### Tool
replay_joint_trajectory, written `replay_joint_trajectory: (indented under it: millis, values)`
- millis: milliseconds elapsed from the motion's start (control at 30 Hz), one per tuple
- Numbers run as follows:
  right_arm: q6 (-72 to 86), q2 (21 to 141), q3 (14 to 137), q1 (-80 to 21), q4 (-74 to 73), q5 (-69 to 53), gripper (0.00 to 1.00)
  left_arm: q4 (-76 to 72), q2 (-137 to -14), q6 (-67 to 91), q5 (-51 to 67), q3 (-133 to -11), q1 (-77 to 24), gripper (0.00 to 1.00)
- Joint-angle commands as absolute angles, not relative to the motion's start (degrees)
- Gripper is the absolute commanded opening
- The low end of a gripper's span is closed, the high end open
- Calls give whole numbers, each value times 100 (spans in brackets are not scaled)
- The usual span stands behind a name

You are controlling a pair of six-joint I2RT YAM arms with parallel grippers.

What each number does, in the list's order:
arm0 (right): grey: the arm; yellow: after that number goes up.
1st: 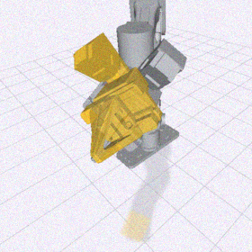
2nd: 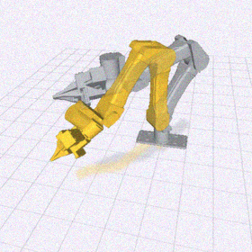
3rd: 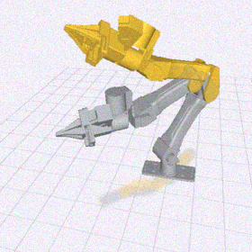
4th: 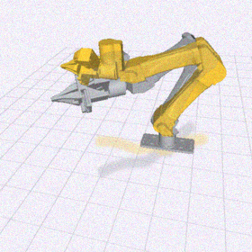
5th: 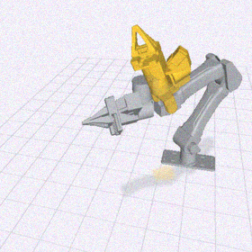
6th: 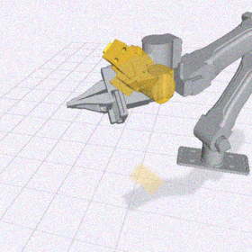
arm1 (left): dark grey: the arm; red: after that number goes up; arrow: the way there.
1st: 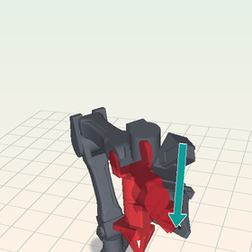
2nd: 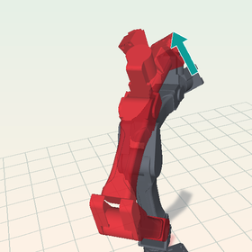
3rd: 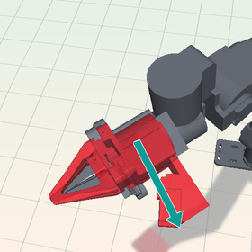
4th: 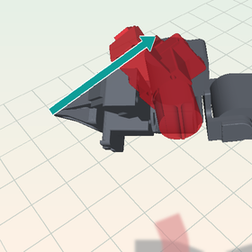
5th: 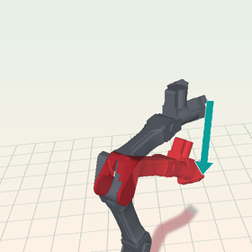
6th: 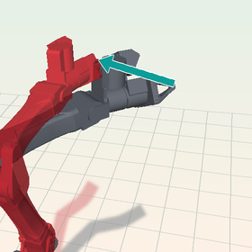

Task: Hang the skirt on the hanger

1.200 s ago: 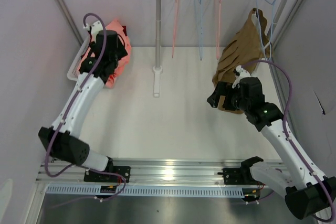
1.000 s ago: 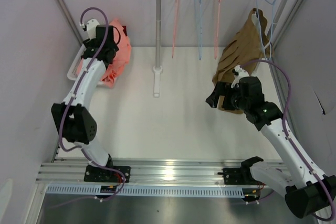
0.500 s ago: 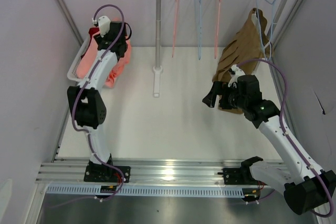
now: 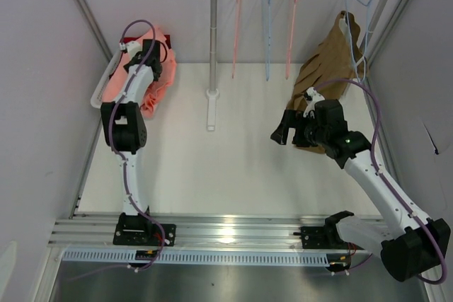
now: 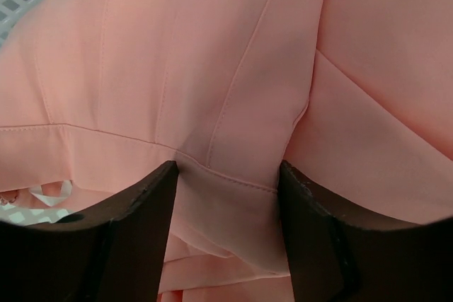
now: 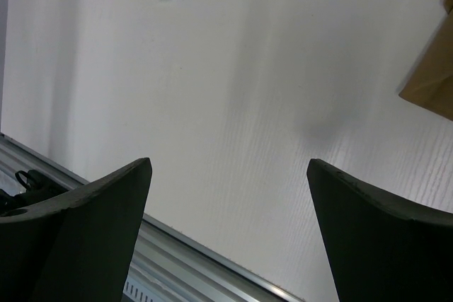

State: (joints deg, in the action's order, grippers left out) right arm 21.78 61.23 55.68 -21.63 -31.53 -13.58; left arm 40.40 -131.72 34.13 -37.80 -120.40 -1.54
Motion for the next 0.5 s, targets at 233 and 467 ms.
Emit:
replay_joint_trajectory:
  millis: [233,467]
  values:
    - [2145,6170,5713,-2250,-2935,-1327,99,2972,-11824,3621,-3376,-10349,-149,2]
    - [2109,6108,5739,-2259,-2927,-1292,99,1505,-10110,3534,-3235,-8467,-421,0]
